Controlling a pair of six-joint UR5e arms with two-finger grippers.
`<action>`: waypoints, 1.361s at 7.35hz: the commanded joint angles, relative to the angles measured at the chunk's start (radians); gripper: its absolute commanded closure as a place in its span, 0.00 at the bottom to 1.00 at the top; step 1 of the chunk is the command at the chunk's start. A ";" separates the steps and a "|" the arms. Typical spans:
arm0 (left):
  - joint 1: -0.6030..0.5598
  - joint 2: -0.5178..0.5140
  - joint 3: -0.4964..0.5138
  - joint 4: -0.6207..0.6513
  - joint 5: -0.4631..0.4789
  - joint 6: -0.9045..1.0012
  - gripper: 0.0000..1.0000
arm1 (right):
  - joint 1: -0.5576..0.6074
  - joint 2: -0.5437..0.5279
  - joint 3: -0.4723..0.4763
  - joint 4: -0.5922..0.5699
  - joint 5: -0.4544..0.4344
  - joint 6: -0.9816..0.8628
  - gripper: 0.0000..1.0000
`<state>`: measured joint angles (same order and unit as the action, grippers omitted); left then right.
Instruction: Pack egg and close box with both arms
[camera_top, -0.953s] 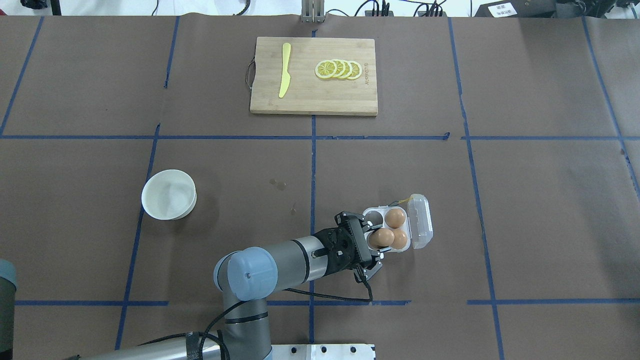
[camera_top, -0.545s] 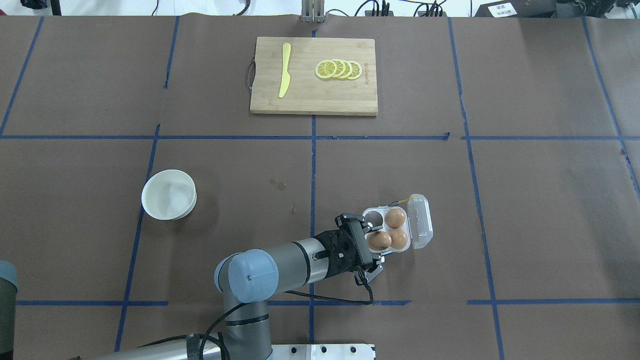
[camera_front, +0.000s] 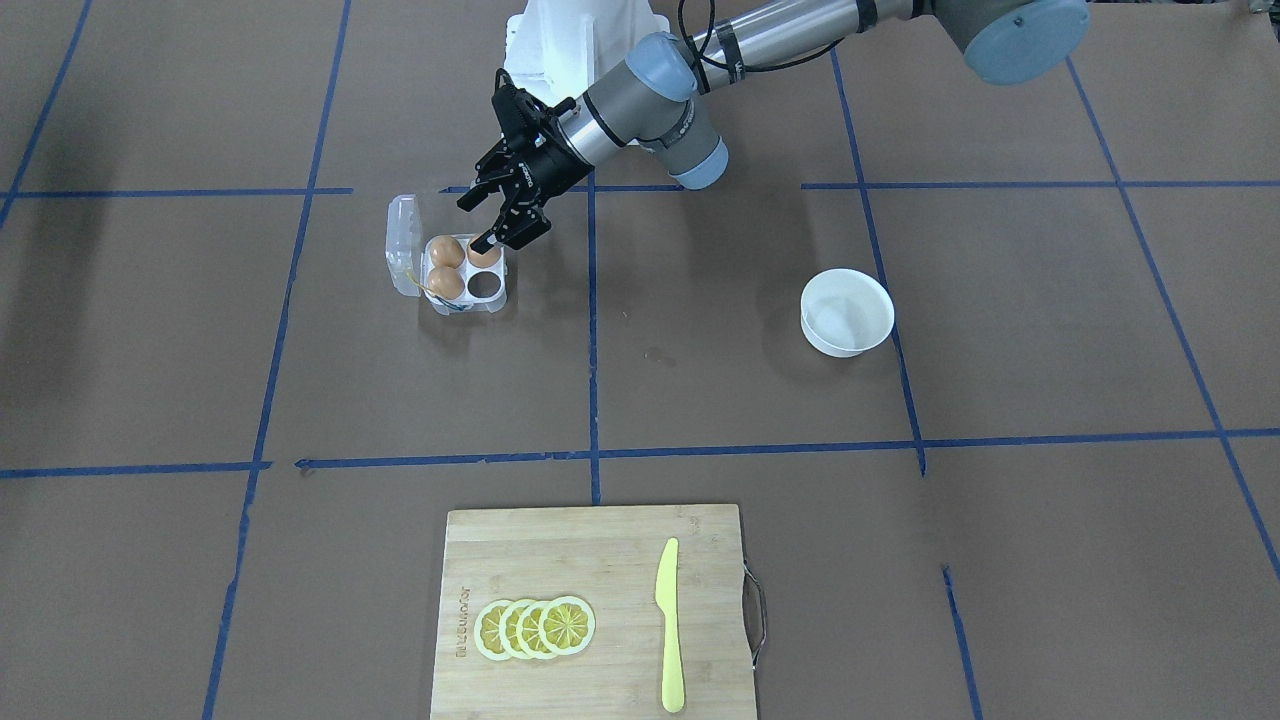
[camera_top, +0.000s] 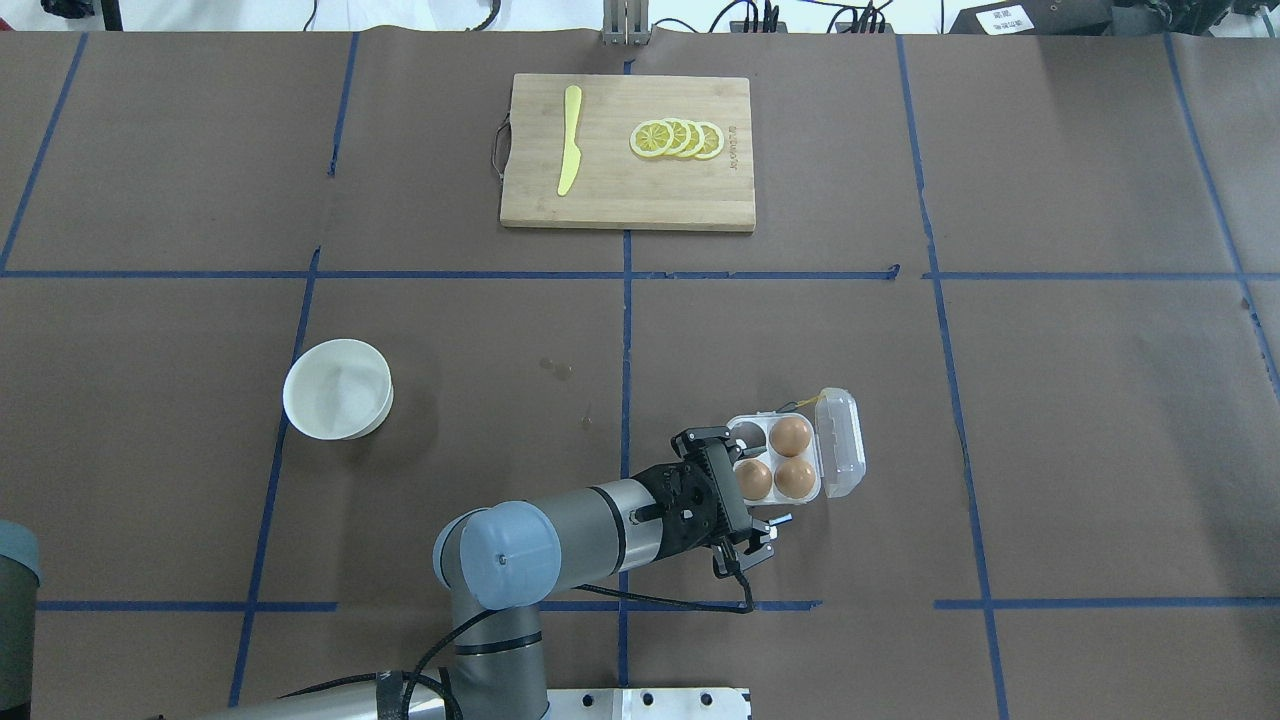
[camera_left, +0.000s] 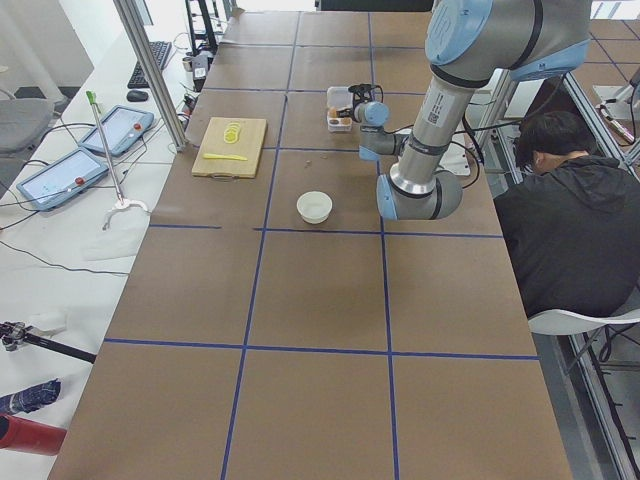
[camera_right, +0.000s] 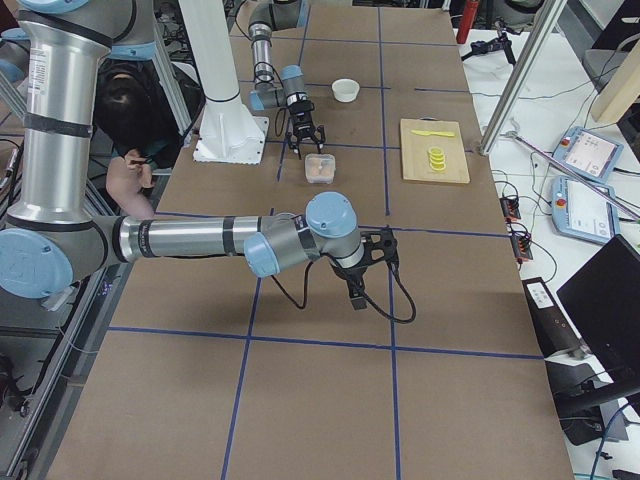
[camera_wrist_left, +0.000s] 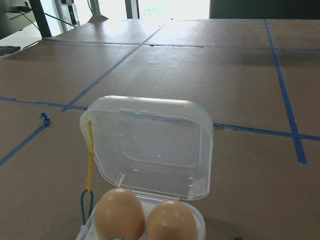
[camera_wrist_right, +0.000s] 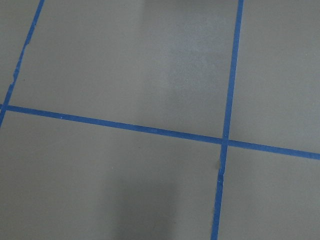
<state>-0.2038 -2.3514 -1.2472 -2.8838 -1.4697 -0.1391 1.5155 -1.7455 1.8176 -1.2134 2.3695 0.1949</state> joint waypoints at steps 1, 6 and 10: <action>-0.032 0.006 -0.049 0.008 -0.004 -0.019 0.20 | 0.000 -0.005 0.002 0.000 0.001 -0.002 0.00; -0.222 0.021 -0.383 0.505 -0.288 -0.396 0.01 | 0.000 -0.011 0.008 0.000 0.002 -0.005 0.00; -0.654 0.180 -0.601 0.970 -0.664 -0.373 0.01 | 0.000 -0.014 0.008 0.000 0.001 -0.003 0.00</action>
<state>-0.7080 -2.2289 -1.7841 -2.0434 -2.0657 -0.5260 1.5156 -1.7579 1.8245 -1.2134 2.3701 0.1905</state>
